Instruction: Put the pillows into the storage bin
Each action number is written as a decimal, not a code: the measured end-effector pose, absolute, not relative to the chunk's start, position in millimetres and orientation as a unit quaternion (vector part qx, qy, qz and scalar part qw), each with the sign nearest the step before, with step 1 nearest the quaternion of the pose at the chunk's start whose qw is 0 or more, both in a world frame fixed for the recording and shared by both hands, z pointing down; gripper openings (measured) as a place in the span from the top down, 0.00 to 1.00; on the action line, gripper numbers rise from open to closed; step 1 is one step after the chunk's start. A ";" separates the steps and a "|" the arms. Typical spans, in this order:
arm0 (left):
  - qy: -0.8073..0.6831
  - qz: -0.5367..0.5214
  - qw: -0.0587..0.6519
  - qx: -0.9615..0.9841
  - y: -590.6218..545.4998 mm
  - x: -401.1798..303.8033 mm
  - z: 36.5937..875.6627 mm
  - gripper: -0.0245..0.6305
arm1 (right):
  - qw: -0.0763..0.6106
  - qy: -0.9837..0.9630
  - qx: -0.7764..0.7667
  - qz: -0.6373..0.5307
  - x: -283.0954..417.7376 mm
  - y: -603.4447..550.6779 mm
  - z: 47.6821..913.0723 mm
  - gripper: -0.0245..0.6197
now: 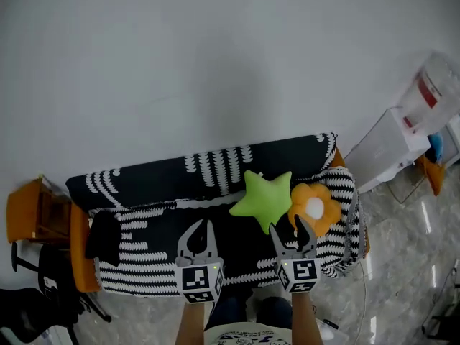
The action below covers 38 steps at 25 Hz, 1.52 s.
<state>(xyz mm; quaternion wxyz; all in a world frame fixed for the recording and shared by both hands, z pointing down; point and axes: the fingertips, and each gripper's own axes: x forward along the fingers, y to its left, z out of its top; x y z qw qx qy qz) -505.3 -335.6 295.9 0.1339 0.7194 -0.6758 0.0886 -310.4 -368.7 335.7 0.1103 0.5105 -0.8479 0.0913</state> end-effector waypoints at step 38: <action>-0.781 0.128 0.351 0.501 -346.5 -608.4 557.2 0.94 | 0.592 -0.783 -0.001 -0.191 -472.9 -479.7 789.0 0.32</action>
